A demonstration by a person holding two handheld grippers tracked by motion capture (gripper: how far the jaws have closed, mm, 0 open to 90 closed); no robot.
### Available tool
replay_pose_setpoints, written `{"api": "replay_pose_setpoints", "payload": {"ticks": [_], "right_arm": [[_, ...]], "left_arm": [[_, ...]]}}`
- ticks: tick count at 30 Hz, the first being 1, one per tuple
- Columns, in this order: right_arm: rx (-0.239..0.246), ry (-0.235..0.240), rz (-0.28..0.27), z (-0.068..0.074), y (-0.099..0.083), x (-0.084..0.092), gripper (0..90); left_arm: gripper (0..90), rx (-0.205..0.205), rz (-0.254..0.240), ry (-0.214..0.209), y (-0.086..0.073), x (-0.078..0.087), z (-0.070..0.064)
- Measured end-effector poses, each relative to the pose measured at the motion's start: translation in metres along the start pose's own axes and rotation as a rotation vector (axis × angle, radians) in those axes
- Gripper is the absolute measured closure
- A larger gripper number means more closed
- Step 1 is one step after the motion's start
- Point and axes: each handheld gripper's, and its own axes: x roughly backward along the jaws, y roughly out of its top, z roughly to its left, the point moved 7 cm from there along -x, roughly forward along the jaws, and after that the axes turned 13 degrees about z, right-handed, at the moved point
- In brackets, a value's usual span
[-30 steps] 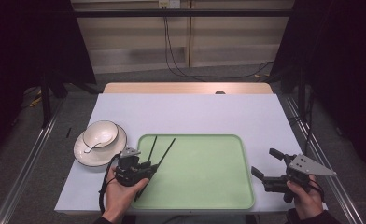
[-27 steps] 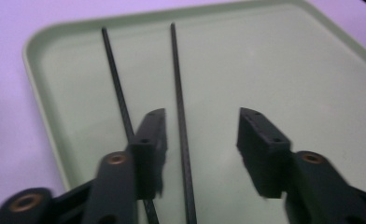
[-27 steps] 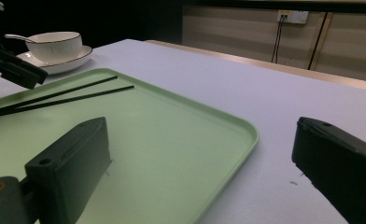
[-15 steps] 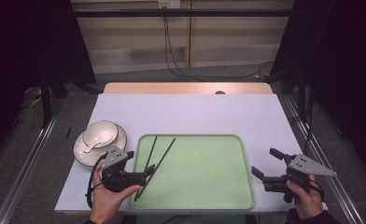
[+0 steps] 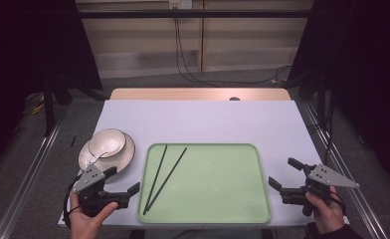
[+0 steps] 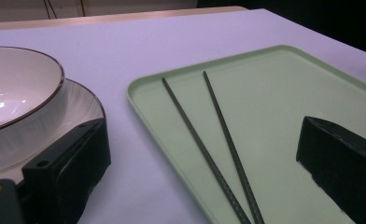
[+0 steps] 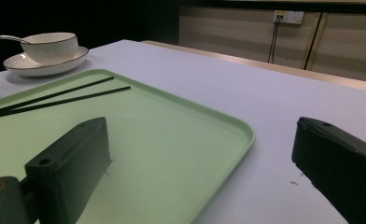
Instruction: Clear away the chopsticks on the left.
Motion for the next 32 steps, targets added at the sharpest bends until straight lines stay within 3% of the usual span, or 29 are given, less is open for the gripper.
{"api": "replay_pose_setpoints", "payload": {"ticks": [2,6,8,10,17,19,21,23,26,28,32], "right_arm": [[-0.002,0.003,0.002,0.000,0.000,0.000,3.8],[-0.002,0.005,0.003,0.000,0.000,0.000,3.9],[-0.002,0.003,0.001,0.000,0.000,0.000,3.8],[-0.001,0.001,-0.002,0.000,0.001,-0.001,3.8],[-0.011,-0.001,-0.003,0.000,0.000,0.000,3.8],[-0.009,-0.006,-0.006,0.000,0.001,0.000,3.8],[-0.004,-0.005,-0.004,0.000,0.000,0.001,3.9],[-0.001,-0.001,-0.004,0.000,0.000,0.001,3.8],[0.002,0.001,-0.003,0.000,0.000,0.000,3.9],[0.002,0.001,-0.004,0.000,0.000,0.001,3.8],[-0.008,-0.004,0.002,-0.002,-0.001,0.001,3.8]], "left_arm": [[2.6,0.004,-0.011,-0.006,-0.004,0.006,0.001],[2.3,0.028,-0.063,0.046,-0.009,0.019,0.007],[2.2,0.034,-0.087,0.045,-0.010,0.024,0.011],[1.9,0.048,-0.121,0.092,-0.013,0.027,0.017],[1.8,0.115,-0.199,0.097,-0.026,0.039,0.024],[1.9,0.128,-0.202,0.094,-0.032,0.042,0.024],[1.5,0.125,-0.239,0.110,-0.032,0.048,0.025],[1.4,0.126,-0.242,0.121,-0.032,0.050,0.026],[1.4,0.122,-0.224,0.105,-0.032,0.047,0.027],[1.4,0.079,-0.205,0.119,-0.033,0.046,0.029],[1.4,0.108,-0.227,0.113,-0.031,0.046,0.034]]}}
